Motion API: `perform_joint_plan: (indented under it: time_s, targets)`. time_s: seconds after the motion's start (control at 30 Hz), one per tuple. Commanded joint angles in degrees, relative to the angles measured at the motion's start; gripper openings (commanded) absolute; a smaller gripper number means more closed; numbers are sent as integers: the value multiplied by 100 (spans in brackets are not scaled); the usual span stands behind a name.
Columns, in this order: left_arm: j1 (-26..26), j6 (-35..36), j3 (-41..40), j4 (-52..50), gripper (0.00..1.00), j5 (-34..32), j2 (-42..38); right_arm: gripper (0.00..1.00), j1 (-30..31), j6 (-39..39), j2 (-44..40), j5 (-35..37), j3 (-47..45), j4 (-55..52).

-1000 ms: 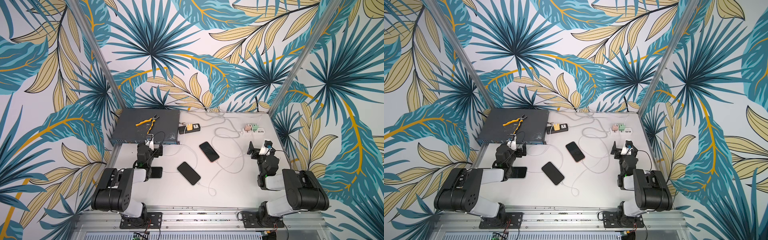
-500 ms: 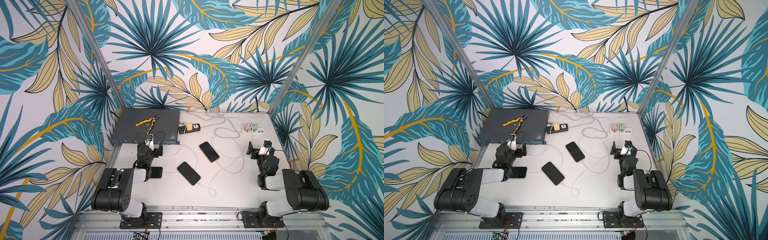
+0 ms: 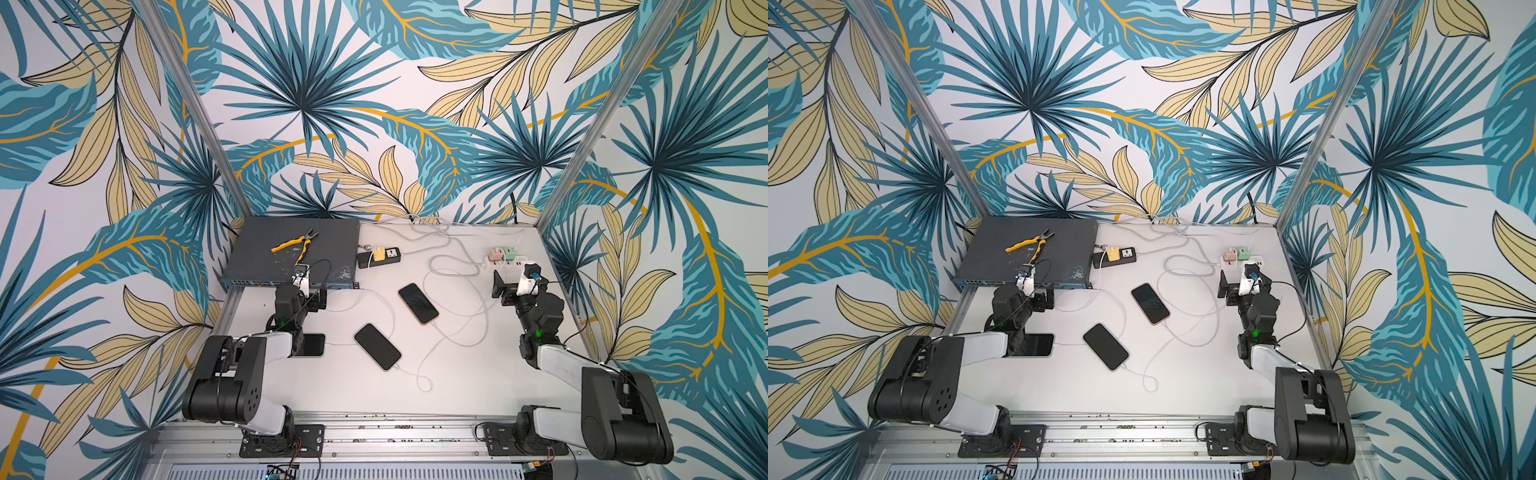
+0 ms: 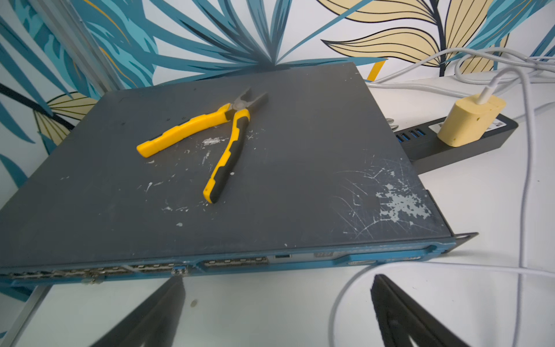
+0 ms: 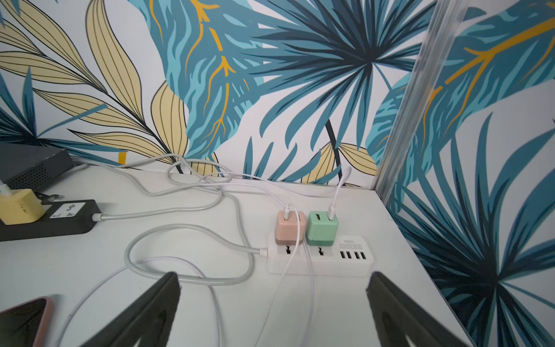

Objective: Unplug the charging cable from the phone
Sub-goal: Pick up the phone at the center of the board.

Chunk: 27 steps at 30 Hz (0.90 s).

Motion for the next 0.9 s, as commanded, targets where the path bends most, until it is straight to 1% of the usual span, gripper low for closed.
perform_joint_plan:
  time_s: [0.0,0.07,0.13,0.23,0.33,0.47,0.6,0.73,0.87]
  targets:
    - [-2,271,841,-1566,100,444,-260,100,200,-78,-312,-386,442,-1740]
    - [18,372,1078,-2075,100,540,-310,100,333,73,-362,-520,767,-2400]
    - [76,446,1209,-2300,100,780,-405,100,539,181,-333,-619,1085,-2900]
    - [176,529,1640,-3012,100,1270,-429,100,982,191,-140,-478,1601,-3627]
    - [194,686,2096,-3799,100,1673,-422,100,1440,255,277,-188,2280,-4544]
    - [213,856,2568,-4691,100,2114,-411,100,1808,562,1064,-41,3358,-5617]
    - [218,933,2959,-5392,100,2480,-410,100,2195,780,1747,141,4254,-6381]
    - [229,933,3092,-5649,100,2651,-455,100,2500,958,2359,325,5024,-7044]
    - [229,942,3042,-5664,100,2622,-561,100,2681,1200,3015,199,5802,-7791]
